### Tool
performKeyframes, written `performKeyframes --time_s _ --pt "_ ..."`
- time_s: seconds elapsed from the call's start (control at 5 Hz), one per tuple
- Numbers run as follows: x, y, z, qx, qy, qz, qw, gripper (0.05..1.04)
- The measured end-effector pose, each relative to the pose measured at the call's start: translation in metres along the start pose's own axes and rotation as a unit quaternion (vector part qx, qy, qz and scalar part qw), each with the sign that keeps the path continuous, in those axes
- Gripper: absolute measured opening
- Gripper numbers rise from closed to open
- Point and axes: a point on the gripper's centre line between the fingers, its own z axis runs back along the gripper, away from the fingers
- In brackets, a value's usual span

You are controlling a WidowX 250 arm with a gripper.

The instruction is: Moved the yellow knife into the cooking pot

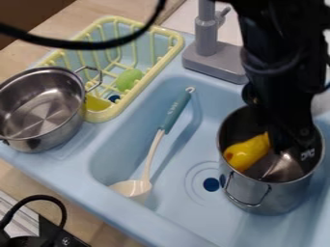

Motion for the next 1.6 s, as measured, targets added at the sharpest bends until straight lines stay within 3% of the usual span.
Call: performKeyframes --time_s 0.2,0.4,1.0,1.2,1.6 --pt "0.001 0.005 0.009 -0.001 -0.013 0.019 0.9997 0.466" --pt "0.006 0.017 0.031 0.013 -0.029 0.041 0.9986 0.466" --pt "-0.012 0.049 0.084 0.064 -0.064 0.129 0.9875 0.466" --pt "-0.024 0.065 0.086 0.071 -0.034 0.165 0.9832 0.466" --pt "-0.041 0.088 0.074 0.073 -0.024 0.264 0.9613 0.466"
